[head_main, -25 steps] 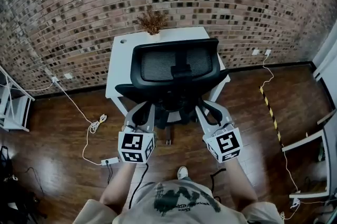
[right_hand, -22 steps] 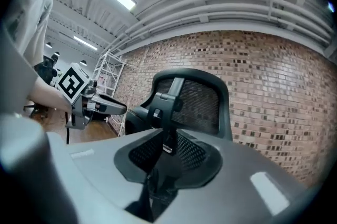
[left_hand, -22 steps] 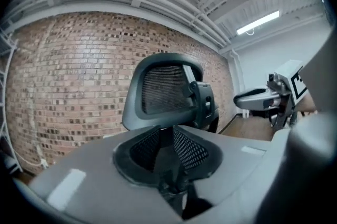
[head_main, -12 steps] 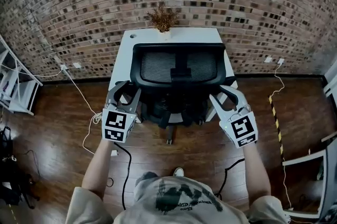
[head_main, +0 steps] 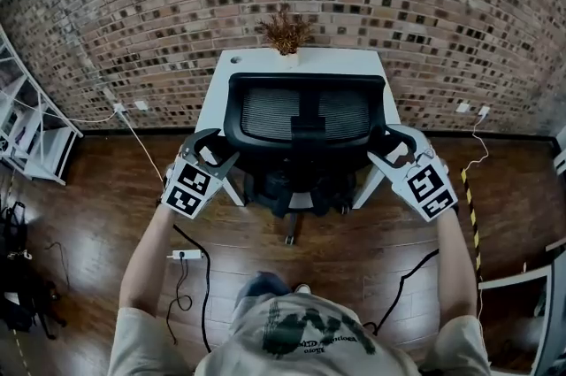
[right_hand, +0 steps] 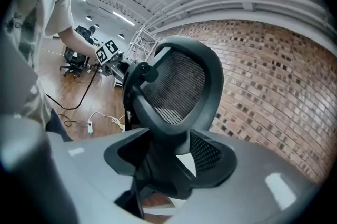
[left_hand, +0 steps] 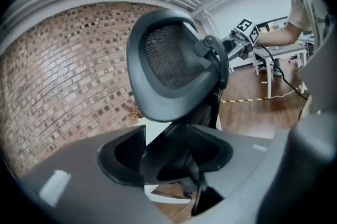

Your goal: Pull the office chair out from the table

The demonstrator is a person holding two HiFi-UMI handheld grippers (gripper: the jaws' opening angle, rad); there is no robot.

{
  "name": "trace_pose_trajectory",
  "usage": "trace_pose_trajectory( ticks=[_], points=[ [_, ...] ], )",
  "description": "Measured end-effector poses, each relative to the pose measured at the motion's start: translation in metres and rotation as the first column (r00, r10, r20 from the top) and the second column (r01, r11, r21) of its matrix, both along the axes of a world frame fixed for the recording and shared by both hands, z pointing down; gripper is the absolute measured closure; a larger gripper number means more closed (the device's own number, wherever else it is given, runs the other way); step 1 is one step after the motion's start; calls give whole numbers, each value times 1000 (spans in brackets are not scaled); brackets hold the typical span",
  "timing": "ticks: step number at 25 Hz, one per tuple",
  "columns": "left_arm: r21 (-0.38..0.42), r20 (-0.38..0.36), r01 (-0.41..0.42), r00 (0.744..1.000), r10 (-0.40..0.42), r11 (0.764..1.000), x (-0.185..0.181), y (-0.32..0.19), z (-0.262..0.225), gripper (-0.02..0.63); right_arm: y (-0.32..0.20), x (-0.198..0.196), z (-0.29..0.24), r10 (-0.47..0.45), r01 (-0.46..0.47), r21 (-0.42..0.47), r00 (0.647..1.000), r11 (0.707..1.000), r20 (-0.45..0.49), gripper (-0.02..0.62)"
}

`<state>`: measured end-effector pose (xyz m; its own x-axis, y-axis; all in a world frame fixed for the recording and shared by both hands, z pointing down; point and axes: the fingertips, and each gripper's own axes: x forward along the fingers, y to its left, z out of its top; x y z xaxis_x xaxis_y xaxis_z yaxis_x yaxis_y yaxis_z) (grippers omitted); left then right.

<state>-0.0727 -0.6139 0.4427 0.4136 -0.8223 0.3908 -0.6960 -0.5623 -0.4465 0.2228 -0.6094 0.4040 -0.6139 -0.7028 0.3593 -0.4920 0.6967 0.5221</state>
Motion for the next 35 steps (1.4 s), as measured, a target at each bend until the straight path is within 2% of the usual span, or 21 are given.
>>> trace_pose_trajectory(
  ticks=[3,7,11,15,17,19,24,26,29,35],
  points=[
    [-27,64,-53,996,55,998,2,-9,4,351,-5,6,4,-38,36,-43,998,998,-43,357],
    [-51,93,-113,989,117,992,0,-10,2,328,-13,18,16,-81,68,-94,987,993,-142,347],
    [-84,110,-148,982,157,985,4,-14,6,311,-25,20,31,-109,83,-122,967,989,-230,325],
    [-141,207,-166,959,193,976,3,-15,24,311,-35,21,41,-118,80,-144,953,986,-278,324],
    [-162,228,-164,953,199,973,4,-20,31,307,-38,18,46,-127,83,-154,944,985,-306,324],
    [-183,238,-160,950,202,970,5,-23,35,290,-42,14,51,-138,88,-167,938,982,-318,324],
    [-181,273,-172,937,218,968,5,-25,36,295,-45,7,62,-182,106,-239,929,965,-321,313],
    [-188,290,-177,930,227,966,6,-24,37,305,-45,4,72,-200,110,-259,915,960,-351,344],
    [-203,312,-181,920,239,962,7,-22,38,321,-46,4,78,-196,103,-243,896,965,-399,353],
    [-195,328,-176,915,234,965,7,-17,39,334,-42,4,79,-180,97,-221,902,970,-392,354]
  ],
)
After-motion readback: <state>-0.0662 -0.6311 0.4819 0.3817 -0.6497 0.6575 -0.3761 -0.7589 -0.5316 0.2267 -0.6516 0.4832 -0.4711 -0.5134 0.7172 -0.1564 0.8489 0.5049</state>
